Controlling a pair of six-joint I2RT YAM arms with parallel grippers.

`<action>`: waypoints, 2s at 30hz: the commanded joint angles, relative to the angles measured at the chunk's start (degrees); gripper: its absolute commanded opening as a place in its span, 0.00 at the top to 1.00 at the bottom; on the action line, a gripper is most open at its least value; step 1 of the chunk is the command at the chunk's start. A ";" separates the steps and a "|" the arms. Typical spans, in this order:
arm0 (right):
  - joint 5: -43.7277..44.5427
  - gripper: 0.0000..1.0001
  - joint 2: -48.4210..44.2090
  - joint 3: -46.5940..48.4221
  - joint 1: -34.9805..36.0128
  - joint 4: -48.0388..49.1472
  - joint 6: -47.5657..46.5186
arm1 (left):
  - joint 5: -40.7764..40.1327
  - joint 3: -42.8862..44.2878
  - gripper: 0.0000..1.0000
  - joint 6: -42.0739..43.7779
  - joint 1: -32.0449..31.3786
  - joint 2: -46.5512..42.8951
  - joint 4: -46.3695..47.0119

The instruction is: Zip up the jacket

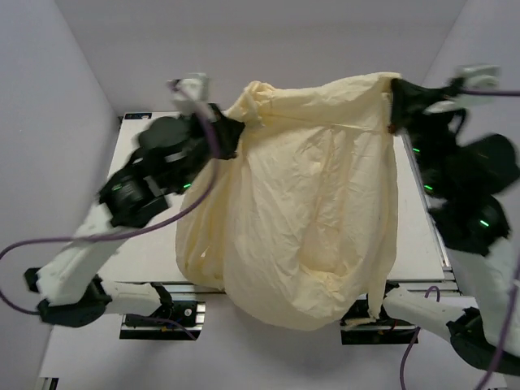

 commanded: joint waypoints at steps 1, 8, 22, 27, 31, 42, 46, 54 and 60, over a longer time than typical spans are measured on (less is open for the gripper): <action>15.39 1.00 6.29 -8.35 -1.11 6.85 -2.46 | -12.46 -3.85 0.82 -3.56 6.48 10.70 -3.49; -15.43 1.00 30.79 -13.84 -24.13 9.58 15.48 | 8.66 1.48 0.46 -6.58 28.50 37.87 -0.34; -26.52 0.11 54.36 9.25 -25.38 -6.42 21.53 | 25.11 6.82 0.02 -2.97 34.40 44.09 2.46; -26.09 0.11 30.80 -25.21 -25.02 0.18 26.27 | 26.32 -23.10 0.02 -7.00 34.31 25.46 5.81; -26.62 0.11 18.10 -42.98 -23.44 2.92 28.39 | 30.64 -43.63 0.02 -13.33 34.31 8.51 15.19; -24.24 0.11 14.72 -55.22 -23.53 1.24 30.16 | 33.54 -51.58 0.02 -15.89 33.96 15.39 20.58; -24.86 0.11 20.79 -53.30 -23.44 1.68 30.24 | 32.58 -47.11 0.02 -14.84 33.96 24.27 20.76; -22.23 0.11 37.93 -42.58 -23.44 1.86 30.68 | 29.16 -26.55 0.02 -12.29 34.39 44.30 14.97; -17.83 0.11 50.66 -26.88 -23.70 -1.56 30.42 | 29.76 -9.86 0.02 -9.21 36.24 58.54 10.14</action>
